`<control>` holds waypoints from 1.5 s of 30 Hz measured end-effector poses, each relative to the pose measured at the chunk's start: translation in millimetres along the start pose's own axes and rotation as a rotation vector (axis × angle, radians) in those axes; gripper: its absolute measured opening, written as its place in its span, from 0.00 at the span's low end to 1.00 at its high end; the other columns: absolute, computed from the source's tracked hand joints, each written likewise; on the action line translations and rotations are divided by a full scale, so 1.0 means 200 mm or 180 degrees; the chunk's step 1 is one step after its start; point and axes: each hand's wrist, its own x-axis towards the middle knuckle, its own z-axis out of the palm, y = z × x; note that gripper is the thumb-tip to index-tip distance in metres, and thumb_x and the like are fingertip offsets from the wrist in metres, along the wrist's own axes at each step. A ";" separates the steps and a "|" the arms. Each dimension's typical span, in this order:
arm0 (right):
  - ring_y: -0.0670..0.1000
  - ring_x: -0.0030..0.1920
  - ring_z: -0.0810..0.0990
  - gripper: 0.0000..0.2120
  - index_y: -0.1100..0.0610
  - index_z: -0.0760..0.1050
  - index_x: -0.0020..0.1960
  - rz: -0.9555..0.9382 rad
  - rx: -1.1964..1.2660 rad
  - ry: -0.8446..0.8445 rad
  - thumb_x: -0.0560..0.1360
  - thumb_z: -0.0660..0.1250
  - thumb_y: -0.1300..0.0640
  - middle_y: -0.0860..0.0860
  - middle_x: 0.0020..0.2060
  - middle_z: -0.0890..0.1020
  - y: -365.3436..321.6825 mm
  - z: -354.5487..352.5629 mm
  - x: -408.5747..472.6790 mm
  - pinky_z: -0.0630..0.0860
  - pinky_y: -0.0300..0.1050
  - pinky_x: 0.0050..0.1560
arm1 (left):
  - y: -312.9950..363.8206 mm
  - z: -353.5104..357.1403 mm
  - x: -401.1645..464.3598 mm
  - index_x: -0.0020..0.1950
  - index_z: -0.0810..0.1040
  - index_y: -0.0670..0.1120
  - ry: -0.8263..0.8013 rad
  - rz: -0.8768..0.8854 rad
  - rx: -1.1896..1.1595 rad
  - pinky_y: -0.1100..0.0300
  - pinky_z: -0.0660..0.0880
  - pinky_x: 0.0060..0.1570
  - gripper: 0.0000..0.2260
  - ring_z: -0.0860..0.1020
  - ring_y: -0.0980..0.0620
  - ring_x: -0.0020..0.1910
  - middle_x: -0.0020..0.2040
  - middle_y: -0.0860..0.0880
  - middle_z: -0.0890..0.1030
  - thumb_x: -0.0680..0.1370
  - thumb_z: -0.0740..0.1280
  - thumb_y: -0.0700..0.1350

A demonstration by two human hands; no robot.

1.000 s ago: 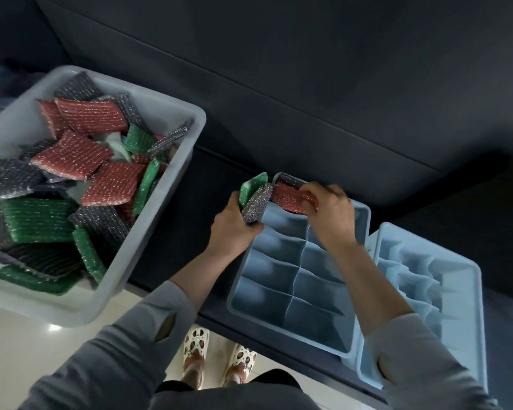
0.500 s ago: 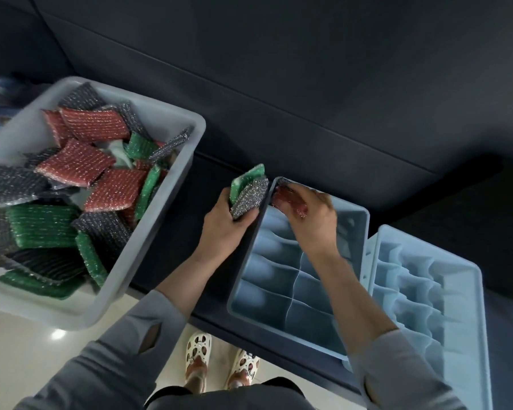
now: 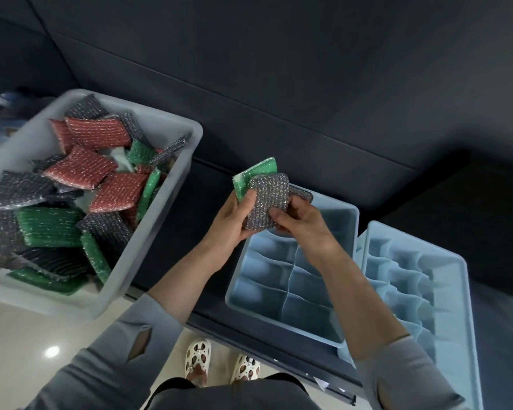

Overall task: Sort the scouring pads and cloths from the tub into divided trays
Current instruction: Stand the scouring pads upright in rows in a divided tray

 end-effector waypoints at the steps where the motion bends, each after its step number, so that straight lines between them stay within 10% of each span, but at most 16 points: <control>1: 0.46 0.44 0.81 0.09 0.60 0.77 0.57 0.0019 -0.0017 0.0099 0.77 0.68 0.63 0.53 0.47 0.83 0.01 -0.03 0.00 0.79 0.41 0.45 | -0.01 0.00 0.01 0.65 0.73 0.52 0.0214 -0.0055 -0.0103 0.51 0.78 0.59 0.14 0.81 0.51 0.59 0.61 0.49 0.81 0.81 0.62 0.52; 6: 0.51 0.43 0.80 0.08 0.56 0.81 0.54 -0.0628 -0.2077 0.1462 0.75 0.70 0.57 0.53 0.44 0.84 0.10 -0.26 0.04 0.74 0.46 0.48 | -0.08 -0.06 0.02 0.56 0.74 0.47 0.1040 0.0011 0.0194 0.57 0.81 0.50 0.04 0.83 0.50 0.45 0.52 0.46 0.81 0.82 0.63 0.44; 10: 0.60 0.48 0.81 0.11 0.57 0.82 0.56 -0.1262 -0.3455 0.1281 0.74 0.72 0.57 0.56 0.48 0.82 0.17 -0.28 0.06 0.76 0.49 0.46 | -0.17 -0.14 0.02 0.53 0.72 0.52 0.1351 0.0033 0.1284 0.45 0.80 0.53 0.03 0.82 0.50 0.48 0.50 0.51 0.80 0.81 0.65 0.48; 18: 0.57 0.36 0.82 0.12 0.58 0.80 0.46 -0.1858 -0.3804 0.1231 0.65 0.78 0.65 0.52 0.38 0.82 0.26 -0.10 0.17 0.73 0.42 0.28 | -0.19 -0.18 0.00 0.64 0.72 0.45 0.1337 0.0036 0.1422 0.61 0.80 0.47 0.12 0.81 0.51 0.54 0.57 0.48 0.79 0.80 0.65 0.43; 27: 0.58 0.46 0.75 0.08 0.58 0.83 0.48 -0.1763 -0.3786 0.1639 0.69 0.76 0.61 0.55 0.45 0.78 0.37 -0.12 0.18 0.79 0.49 0.33 | -0.18 -0.21 -0.01 0.58 0.77 0.46 0.1231 0.0021 0.1874 0.51 0.81 0.49 0.13 0.82 0.51 0.48 0.50 0.49 0.82 0.78 0.68 0.51; 30: 0.53 0.44 0.75 0.15 0.56 0.81 0.55 -0.1664 -0.2886 0.1539 0.77 0.67 0.46 0.51 0.43 0.80 0.25 -0.08 0.12 0.75 0.43 0.42 | -0.16 -0.17 -0.01 0.54 0.79 0.47 0.1096 0.0128 0.2372 0.52 0.78 0.47 0.10 0.80 0.53 0.43 0.43 0.51 0.82 0.77 0.69 0.52; 35: 0.44 0.30 0.66 0.13 0.54 0.73 0.37 -0.0675 -0.1413 0.0541 0.75 0.71 0.48 0.43 0.28 0.71 0.14 -0.11 0.06 0.66 0.41 0.34 | -0.18 -0.06 0.03 0.62 0.77 0.46 0.0848 0.0346 0.2816 0.50 0.77 0.56 0.19 0.79 0.50 0.52 0.55 0.47 0.79 0.74 0.72 0.51; 38: 0.47 0.33 0.73 0.10 0.58 0.79 0.51 -0.0863 -0.2167 0.1207 0.76 0.71 0.52 0.47 0.35 0.78 0.18 -0.22 0.05 0.69 0.41 0.39 | -0.24 -0.07 0.01 0.75 0.66 0.45 0.0756 0.0034 0.3521 0.51 0.71 0.63 0.29 0.74 0.44 0.62 0.66 0.42 0.70 0.76 0.71 0.48; 45: 0.56 0.43 0.76 0.18 0.58 0.81 0.50 -0.2095 -0.4193 0.1169 0.63 0.75 0.71 0.53 0.44 0.78 0.23 -0.14 0.08 0.73 0.44 0.25 | -0.29 -0.08 -0.03 0.66 0.75 0.45 0.0717 0.0340 0.3885 0.58 0.68 0.41 0.15 0.77 0.45 0.46 0.48 0.47 0.74 0.79 0.64 0.41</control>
